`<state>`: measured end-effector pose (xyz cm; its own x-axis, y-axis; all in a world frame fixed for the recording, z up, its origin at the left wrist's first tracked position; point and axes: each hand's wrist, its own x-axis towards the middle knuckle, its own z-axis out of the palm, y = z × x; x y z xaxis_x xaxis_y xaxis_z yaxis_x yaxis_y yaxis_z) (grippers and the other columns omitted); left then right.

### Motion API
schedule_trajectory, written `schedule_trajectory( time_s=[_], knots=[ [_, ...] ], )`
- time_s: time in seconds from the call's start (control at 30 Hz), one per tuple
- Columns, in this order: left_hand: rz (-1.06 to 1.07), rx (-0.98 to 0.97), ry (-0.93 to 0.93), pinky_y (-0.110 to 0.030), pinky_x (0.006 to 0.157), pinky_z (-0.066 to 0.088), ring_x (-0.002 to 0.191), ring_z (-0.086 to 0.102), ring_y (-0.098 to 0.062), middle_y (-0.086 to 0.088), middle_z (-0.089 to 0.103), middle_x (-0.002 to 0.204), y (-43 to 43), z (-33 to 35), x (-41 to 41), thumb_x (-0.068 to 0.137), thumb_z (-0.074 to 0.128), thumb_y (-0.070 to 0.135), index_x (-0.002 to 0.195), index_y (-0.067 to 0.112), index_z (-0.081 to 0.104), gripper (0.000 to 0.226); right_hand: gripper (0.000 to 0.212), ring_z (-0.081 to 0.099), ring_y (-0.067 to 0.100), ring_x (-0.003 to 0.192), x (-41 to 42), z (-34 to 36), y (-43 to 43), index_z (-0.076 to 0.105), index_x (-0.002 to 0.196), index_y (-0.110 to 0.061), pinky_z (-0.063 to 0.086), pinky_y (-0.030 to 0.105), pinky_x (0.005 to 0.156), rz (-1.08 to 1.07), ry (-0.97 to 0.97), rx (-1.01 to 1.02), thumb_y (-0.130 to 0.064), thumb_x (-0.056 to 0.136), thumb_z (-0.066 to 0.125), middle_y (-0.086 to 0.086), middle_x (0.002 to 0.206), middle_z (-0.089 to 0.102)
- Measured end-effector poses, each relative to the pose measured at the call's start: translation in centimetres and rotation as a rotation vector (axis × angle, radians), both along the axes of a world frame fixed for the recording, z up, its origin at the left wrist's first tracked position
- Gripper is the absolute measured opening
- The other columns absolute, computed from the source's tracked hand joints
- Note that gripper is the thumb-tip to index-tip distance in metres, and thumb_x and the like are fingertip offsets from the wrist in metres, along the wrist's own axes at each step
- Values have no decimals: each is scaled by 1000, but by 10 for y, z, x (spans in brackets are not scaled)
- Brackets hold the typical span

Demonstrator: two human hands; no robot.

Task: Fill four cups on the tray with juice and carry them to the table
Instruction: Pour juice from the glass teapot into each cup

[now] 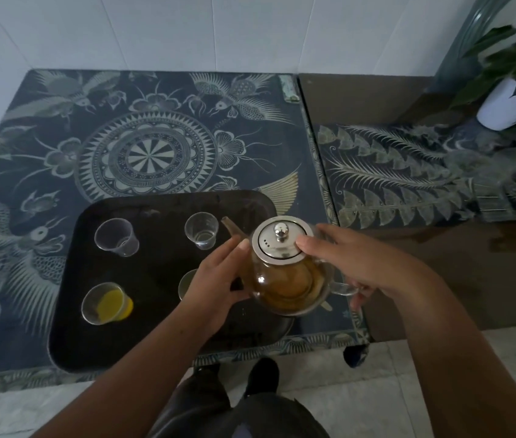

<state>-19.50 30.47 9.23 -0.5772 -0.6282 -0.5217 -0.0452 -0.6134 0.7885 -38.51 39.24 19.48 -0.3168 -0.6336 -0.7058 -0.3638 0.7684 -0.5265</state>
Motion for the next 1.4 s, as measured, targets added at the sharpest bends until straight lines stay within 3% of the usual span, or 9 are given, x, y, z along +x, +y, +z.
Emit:
schedule_trajectory(
  time_s=[0.17,0.27,0.37,0.6,0.73,0.87,1.13,1.3,1.4],
  knots=[
    [-14,60,27,-41,81,60,114,72,-23,-5,77,122,-15,-10,2,106,52,33,129,23,70,31,60,65,23,94,6,-3,-16,48,133,-45,63,39,59,-18,21,42,-75,82,51,-11,121,60],
    [-36,89,47,-41,84,59,115,71,-24,-6,76,123,-25,-15,6,107,51,33,130,21,69,32,102,61,23,103,11,-4,-29,33,150,-44,60,36,53,-33,42,85,-88,60,50,-3,146,49],
    [-25,137,45,-46,90,60,119,70,-25,-6,75,127,-35,-22,11,105,54,35,134,21,65,34,117,58,23,117,14,-9,-42,28,154,-44,58,34,57,-19,68,83,-98,52,51,-7,153,43],
    [11,262,69,-54,99,57,122,68,-30,-9,73,129,-58,-34,19,102,60,35,134,21,63,35,117,60,25,113,30,-5,-70,25,155,-43,60,36,53,-29,103,139,-93,52,49,-3,155,41],
    [15,335,103,-52,95,59,119,69,-32,-13,75,125,-68,-38,18,104,58,31,132,17,64,32,113,51,25,129,34,-3,-86,23,158,-36,54,32,64,13,181,167,-89,62,48,-3,159,36],
    [1,373,91,-52,96,58,121,68,-32,-12,74,128,-72,-42,15,103,59,34,133,18,63,35,80,58,14,94,35,0,-98,36,150,-35,57,33,59,19,194,214,-76,82,51,-2,144,51],
    [-11,424,107,-43,83,63,119,71,-30,-10,76,125,-72,-41,9,102,60,35,133,18,66,36,76,66,22,97,31,2,-112,49,136,-38,63,47,61,32,198,310,-84,75,51,-2,126,62],
    [-21,464,117,-41,80,62,119,70,-30,-11,75,126,-73,-40,9,100,61,33,134,16,66,38,90,68,22,97,29,-2,-122,54,127,-34,62,42,62,45,197,333,-94,60,52,-3,123,64],
    [-6,475,108,-40,78,62,119,70,-33,-13,75,125,-73,-40,8,102,60,33,133,12,65,38,77,66,26,95,31,3,-129,53,131,-32,61,43,57,29,206,378,-85,74,53,0,123,62]
  ],
)
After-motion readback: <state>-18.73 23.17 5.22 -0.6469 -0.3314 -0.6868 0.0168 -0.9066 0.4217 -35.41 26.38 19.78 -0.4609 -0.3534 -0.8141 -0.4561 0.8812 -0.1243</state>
